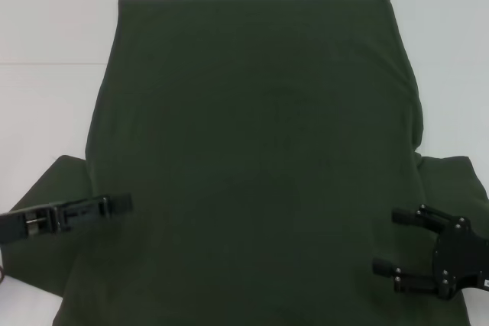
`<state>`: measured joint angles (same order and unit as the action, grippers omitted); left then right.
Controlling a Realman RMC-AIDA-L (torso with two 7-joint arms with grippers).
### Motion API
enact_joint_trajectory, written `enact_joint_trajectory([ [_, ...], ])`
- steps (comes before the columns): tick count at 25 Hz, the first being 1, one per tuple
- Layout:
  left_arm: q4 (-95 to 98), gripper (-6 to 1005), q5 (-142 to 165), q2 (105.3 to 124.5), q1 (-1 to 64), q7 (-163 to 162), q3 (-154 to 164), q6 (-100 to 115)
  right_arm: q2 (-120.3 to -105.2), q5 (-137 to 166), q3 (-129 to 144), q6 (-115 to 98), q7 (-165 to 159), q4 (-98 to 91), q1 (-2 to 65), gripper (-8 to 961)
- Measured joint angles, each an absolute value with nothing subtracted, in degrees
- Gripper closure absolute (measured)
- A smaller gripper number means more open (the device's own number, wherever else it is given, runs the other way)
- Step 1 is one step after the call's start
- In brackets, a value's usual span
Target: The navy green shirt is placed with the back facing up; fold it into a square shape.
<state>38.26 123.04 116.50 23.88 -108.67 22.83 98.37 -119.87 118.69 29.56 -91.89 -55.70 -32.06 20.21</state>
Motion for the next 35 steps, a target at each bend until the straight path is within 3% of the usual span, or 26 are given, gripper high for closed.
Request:
enact_joint_trajectory([
  [4,39.97,65,123.52,113.85,24.4,-120.93,25.85,98.38,-119.87,118.67,29.54,-91.98,-55.79,-31.96,20.39,11],
  [12,48.68,65,134.53,110.46,24.59,-141.96,26.62,95.98,-119.87,118.65,29.62,-92.75,-56.23,-32.07,20.72,12],
  [35,42.76,64,145.14,107.3,27.49,-151.42,26.45,85.43,-119.87,118.65,29.62,-93.52,-56.25,-32.25,20.74,11],
])
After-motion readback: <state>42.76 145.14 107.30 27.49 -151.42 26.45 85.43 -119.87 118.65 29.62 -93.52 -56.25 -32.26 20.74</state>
